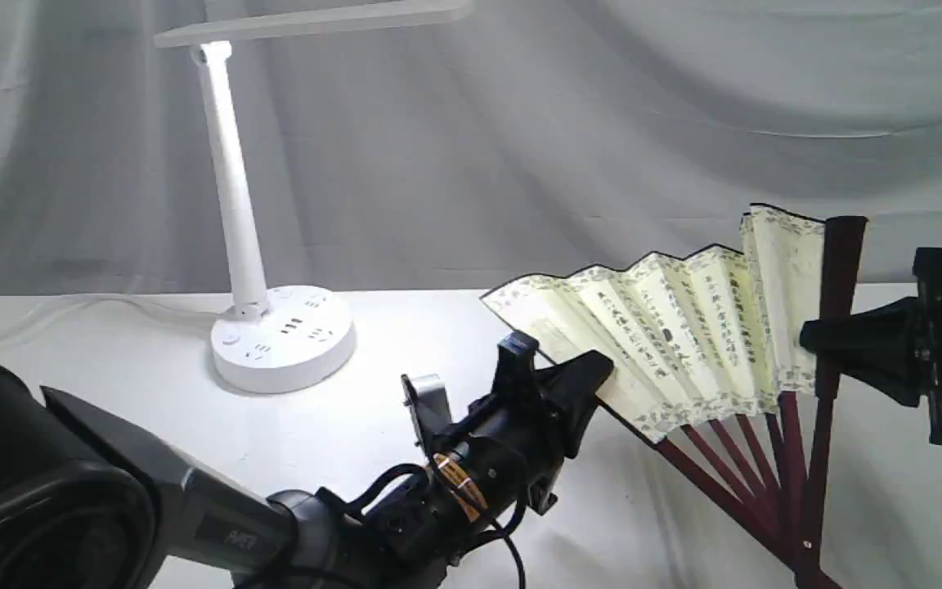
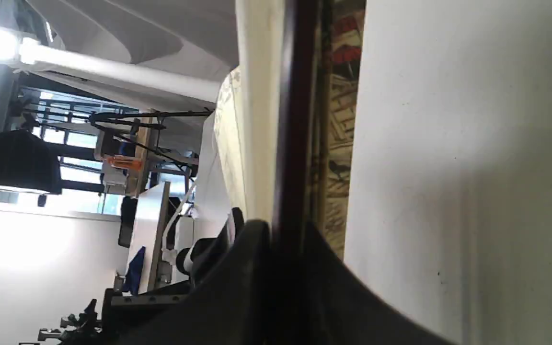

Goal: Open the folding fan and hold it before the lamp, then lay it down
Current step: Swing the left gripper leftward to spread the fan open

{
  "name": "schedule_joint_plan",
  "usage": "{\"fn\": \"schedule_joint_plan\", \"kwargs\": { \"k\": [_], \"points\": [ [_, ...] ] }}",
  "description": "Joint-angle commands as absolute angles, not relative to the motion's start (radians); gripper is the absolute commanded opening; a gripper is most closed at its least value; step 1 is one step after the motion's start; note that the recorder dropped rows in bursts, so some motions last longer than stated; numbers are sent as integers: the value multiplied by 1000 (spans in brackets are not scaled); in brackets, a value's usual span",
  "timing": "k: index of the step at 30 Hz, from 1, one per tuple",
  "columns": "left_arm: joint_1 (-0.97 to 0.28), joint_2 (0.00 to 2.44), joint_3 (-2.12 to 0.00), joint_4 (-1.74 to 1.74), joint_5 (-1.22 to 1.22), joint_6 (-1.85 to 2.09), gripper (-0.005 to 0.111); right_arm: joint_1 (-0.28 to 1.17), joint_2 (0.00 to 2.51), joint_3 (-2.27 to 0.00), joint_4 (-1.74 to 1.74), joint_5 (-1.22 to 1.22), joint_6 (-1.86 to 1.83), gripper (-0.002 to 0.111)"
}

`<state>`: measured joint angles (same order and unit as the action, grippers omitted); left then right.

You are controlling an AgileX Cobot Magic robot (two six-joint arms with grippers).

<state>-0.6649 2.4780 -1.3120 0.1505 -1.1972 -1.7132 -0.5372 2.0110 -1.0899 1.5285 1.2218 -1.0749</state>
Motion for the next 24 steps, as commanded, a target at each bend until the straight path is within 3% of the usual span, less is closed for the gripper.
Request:
{"fn": "schedule_joint_plan", "kwargs": {
  "k": [1,24],
  "points": [
    [-663,2425,-1281,31,-1221,-1717,0,-574,2012,-1095,1507,1221,-1099,0],
    [-721,2287,-1142,-474,-1221,-1643,0,-648,2012,-1095,1536,1221,-1065,0]
  ]
}}
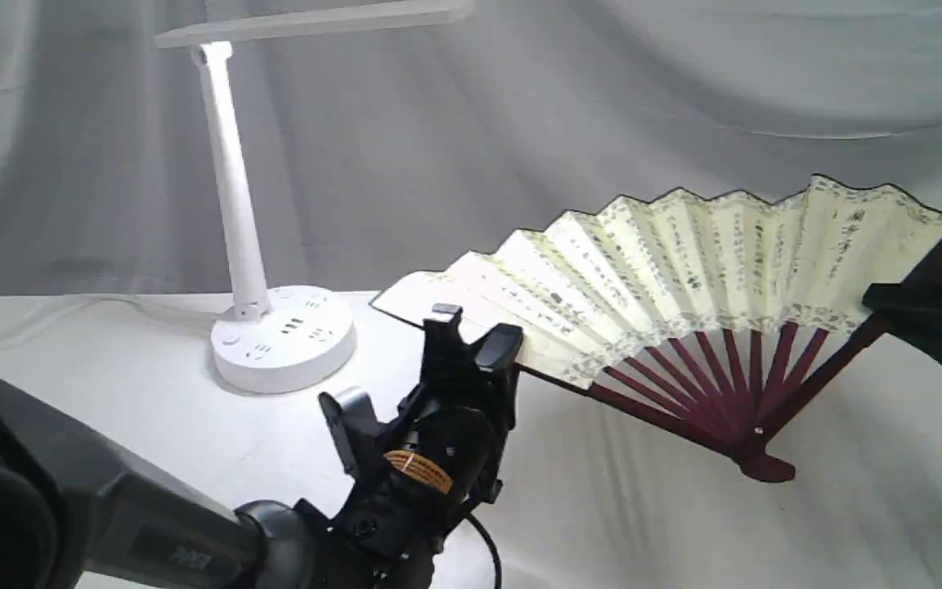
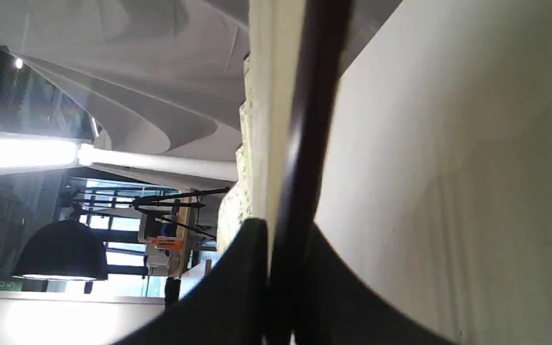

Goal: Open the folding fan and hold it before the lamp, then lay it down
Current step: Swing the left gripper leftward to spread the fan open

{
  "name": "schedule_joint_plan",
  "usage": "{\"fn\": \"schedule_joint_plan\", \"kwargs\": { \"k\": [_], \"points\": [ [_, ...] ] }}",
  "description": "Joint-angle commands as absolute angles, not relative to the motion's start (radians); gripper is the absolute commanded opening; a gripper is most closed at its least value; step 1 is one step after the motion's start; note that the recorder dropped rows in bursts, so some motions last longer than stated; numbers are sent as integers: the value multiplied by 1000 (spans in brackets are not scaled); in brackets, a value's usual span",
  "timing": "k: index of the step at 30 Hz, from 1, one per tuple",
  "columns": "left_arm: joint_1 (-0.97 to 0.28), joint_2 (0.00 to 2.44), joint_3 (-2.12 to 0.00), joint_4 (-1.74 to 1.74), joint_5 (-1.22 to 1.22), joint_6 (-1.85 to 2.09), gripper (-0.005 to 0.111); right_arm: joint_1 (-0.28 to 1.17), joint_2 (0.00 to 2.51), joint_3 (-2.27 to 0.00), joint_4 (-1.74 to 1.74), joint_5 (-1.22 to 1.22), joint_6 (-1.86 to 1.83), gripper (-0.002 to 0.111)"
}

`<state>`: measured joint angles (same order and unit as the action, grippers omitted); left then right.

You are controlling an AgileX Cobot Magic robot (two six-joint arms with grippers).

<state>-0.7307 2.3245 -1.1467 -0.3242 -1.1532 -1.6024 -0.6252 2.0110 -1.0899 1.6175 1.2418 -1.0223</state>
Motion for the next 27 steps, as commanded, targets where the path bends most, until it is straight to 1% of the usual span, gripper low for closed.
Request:
{"fn": "schedule_joint_plan", "kwargs": {
  "k": [1,5,18,27],
  "points": [
    [-721,2286,-1134,-491,-1221,-1640,0,-660,2012,-1095,1536,1221,-1065,0],
    [-721,2283,-1116,-543,-1221,-1638,0,-714,2012,-1085,1538,1221,-1064,0],
    [-721,2279,-1116,-615,-1221,-1648,0,-837,2012,-908,1637,1221,-1064,0],
    [-721,2279,-1116,-615,-1221,-1648,0,-859,2011,-857,1669,1221,-1065,0]
  ]
}}
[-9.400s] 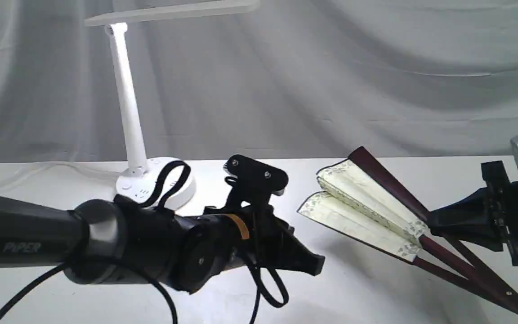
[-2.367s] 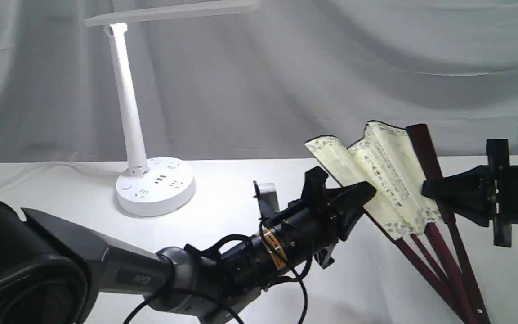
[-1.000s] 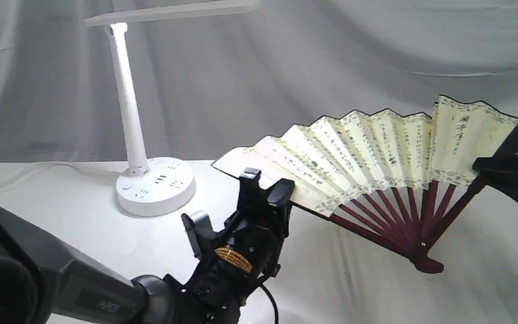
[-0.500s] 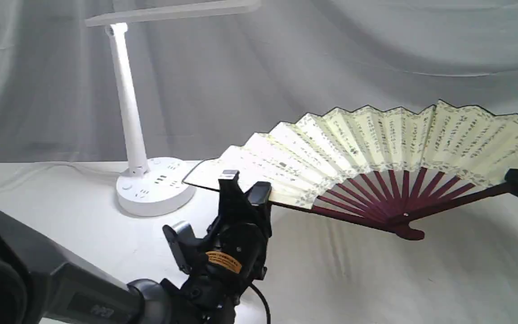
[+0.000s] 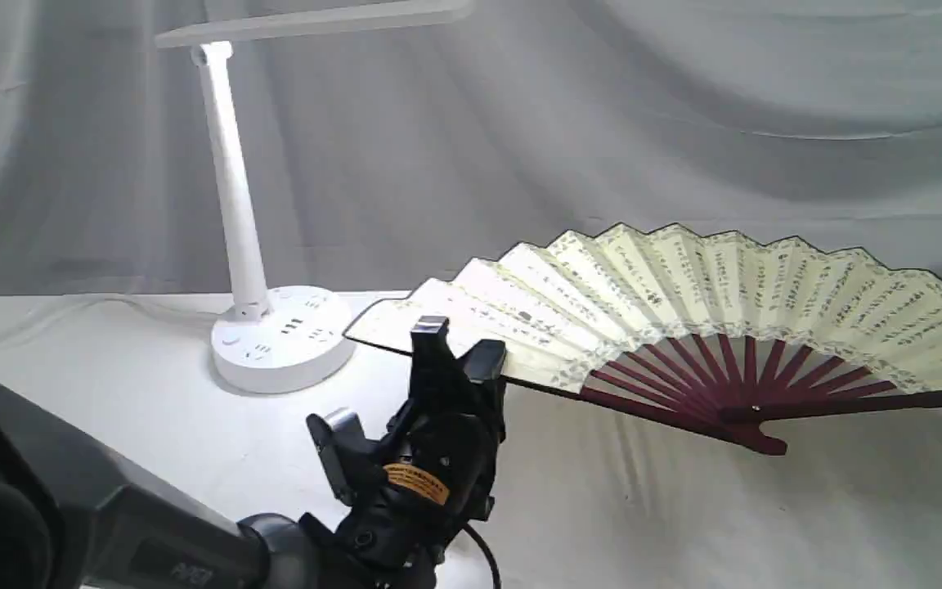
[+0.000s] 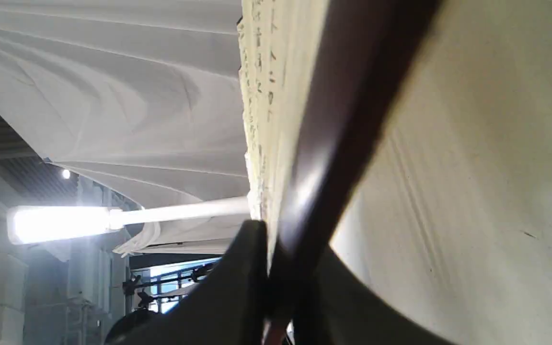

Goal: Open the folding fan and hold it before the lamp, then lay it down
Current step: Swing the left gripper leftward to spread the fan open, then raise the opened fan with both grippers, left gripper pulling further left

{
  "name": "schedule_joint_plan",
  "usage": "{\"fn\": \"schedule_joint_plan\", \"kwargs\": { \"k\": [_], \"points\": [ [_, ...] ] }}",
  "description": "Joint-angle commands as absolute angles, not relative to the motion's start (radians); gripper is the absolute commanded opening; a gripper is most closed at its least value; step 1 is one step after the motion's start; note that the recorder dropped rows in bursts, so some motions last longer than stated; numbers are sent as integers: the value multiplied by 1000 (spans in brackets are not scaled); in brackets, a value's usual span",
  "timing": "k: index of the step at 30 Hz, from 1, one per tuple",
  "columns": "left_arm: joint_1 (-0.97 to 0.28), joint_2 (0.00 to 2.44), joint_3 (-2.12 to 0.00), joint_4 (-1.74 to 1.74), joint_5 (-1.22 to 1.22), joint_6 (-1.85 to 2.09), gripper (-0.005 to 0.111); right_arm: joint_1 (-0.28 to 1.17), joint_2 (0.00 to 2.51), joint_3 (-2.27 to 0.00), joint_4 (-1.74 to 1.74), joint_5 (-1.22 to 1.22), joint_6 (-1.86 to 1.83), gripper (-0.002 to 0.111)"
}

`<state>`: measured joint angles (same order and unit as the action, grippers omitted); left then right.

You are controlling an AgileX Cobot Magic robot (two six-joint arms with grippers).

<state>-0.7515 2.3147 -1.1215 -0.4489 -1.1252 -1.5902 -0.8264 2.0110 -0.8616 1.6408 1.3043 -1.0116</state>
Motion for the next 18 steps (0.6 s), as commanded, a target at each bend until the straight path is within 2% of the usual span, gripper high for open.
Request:
{"fn": "schedule_joint_plan", "kwargs": {
  "k": [1,18],
  "points": [
    [-721,2279,-1116,-615,-1221,-1648,0,-859,2011,-857,1669,1221,-1065,0],
    [-721,2244,-1049,-642,-1221,-1688,0,-842,2011,-857,1735,1221,-1061,0]
  ]
}}
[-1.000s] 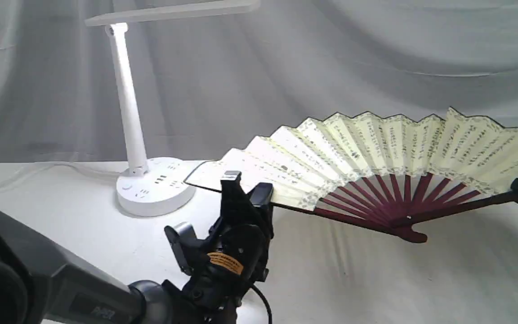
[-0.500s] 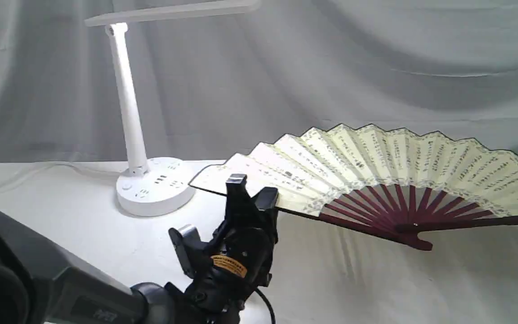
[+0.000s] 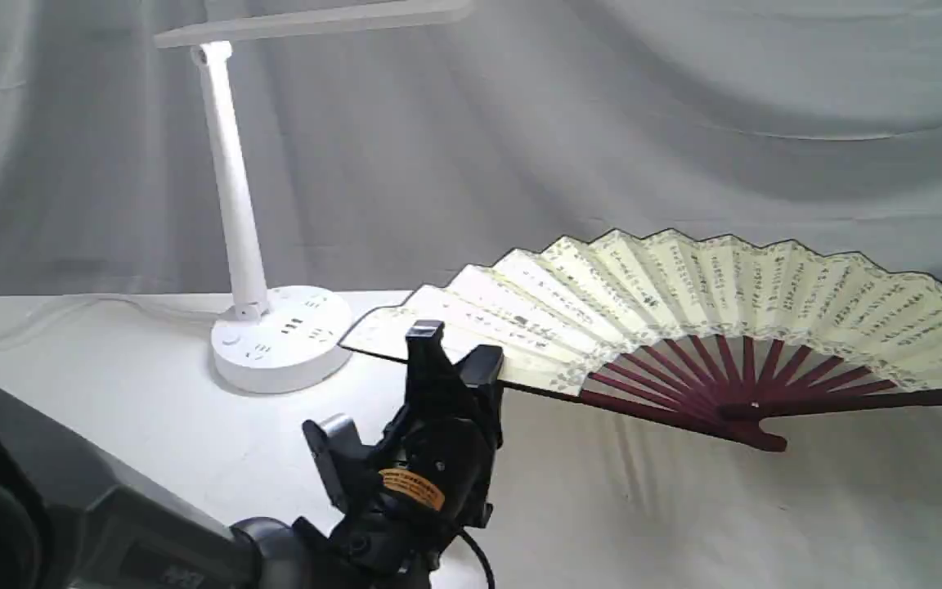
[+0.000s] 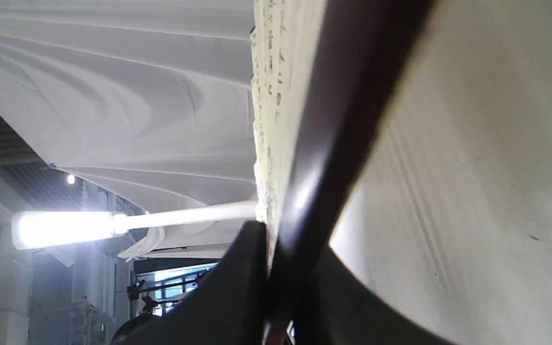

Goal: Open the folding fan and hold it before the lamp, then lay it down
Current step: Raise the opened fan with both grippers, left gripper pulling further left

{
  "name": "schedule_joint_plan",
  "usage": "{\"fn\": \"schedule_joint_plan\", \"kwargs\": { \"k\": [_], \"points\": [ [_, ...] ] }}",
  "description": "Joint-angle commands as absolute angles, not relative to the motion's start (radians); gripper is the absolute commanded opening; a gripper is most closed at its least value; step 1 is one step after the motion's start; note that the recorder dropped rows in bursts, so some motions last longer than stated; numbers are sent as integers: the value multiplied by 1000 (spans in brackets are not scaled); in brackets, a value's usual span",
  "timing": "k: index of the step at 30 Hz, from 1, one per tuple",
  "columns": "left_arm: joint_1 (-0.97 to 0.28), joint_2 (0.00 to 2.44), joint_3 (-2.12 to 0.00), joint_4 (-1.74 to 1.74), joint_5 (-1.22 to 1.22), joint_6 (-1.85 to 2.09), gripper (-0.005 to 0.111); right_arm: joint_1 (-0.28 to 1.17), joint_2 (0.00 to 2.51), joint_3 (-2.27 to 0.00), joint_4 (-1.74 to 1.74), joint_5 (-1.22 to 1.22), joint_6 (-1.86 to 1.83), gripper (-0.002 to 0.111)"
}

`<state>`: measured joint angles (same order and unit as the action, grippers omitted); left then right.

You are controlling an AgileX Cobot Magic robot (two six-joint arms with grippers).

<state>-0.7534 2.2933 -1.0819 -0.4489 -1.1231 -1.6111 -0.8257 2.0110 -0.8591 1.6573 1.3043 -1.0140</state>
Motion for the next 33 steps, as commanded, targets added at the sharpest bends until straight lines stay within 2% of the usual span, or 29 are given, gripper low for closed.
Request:
{"fn": "schedule_joint_plan", "kwargs": {
  "k": [1,9,21,33],
  "points": [
    [-721,2234,-1038,-649,-1221,-1682,0,-827,2011,-857,1742,1221,-1061,0],
    [-719,2140,-964,-707,-1221,-1666,0,-707,2009,-857,1744,1221,-1061,0],
    [-637,2002,-815,-698,-1221,-1663,0,-605,2009,-863,1744,1221,-1061,0],
    [-578,1891,-720,-692,-1221,-1663,0,-443,1991,-1003,1744,1221,-1010,0]
  ]
}}
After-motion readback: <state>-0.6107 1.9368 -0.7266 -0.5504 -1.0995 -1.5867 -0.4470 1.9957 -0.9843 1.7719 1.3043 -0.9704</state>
